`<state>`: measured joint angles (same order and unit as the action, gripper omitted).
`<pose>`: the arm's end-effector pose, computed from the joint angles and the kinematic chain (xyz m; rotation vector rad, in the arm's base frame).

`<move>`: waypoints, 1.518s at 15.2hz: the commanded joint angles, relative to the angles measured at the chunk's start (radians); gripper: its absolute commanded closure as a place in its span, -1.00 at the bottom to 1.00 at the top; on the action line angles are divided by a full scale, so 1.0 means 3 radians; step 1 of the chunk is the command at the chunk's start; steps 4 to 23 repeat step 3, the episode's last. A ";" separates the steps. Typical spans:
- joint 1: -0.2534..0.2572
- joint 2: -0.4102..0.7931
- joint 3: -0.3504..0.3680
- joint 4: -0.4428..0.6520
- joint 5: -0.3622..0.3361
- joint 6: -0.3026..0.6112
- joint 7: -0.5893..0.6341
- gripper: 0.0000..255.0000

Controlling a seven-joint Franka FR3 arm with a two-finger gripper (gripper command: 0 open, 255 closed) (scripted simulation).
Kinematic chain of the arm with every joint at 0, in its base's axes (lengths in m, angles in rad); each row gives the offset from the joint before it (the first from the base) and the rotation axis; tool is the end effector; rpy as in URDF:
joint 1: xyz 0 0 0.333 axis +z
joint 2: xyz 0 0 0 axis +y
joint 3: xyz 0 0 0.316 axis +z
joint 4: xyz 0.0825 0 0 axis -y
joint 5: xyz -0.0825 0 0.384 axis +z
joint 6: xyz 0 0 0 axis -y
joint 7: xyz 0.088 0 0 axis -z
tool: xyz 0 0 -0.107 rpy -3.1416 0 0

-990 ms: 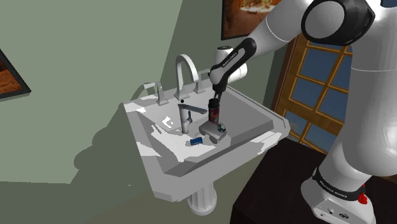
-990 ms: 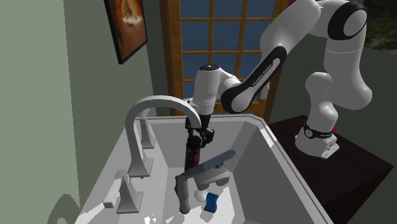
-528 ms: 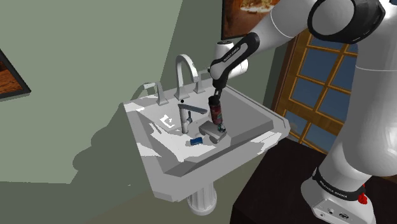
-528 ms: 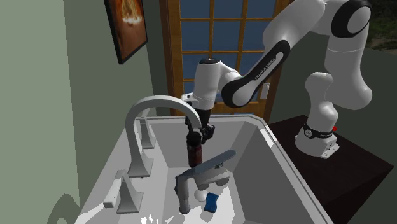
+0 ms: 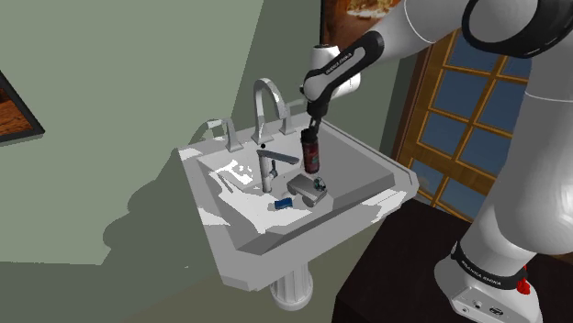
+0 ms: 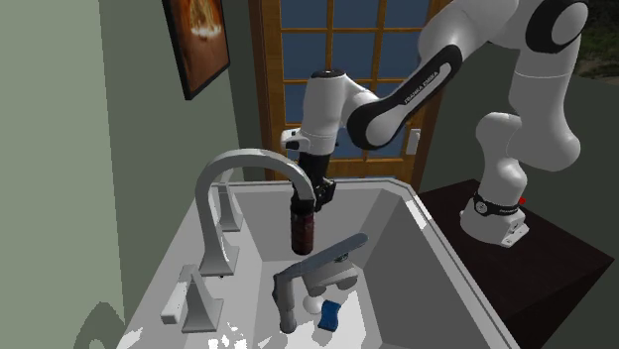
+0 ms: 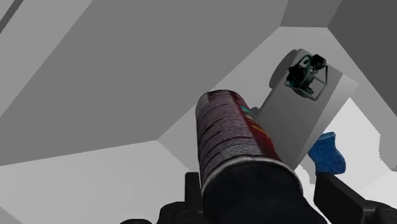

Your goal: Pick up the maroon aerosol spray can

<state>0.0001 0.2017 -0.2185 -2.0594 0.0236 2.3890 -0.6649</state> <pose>0.5803 -0.1251 0.3530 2.9840 0.6634 0.1671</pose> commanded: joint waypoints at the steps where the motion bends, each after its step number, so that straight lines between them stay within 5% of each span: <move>1: -0.0001 -0.0049 -0.0007 0.0033 -0.0013 -0.0077 0.0001 1.00; 23: -0.0001 -0.0052 -0.0007 0.0035 -0.0014 -0.0083 0.0001 1.00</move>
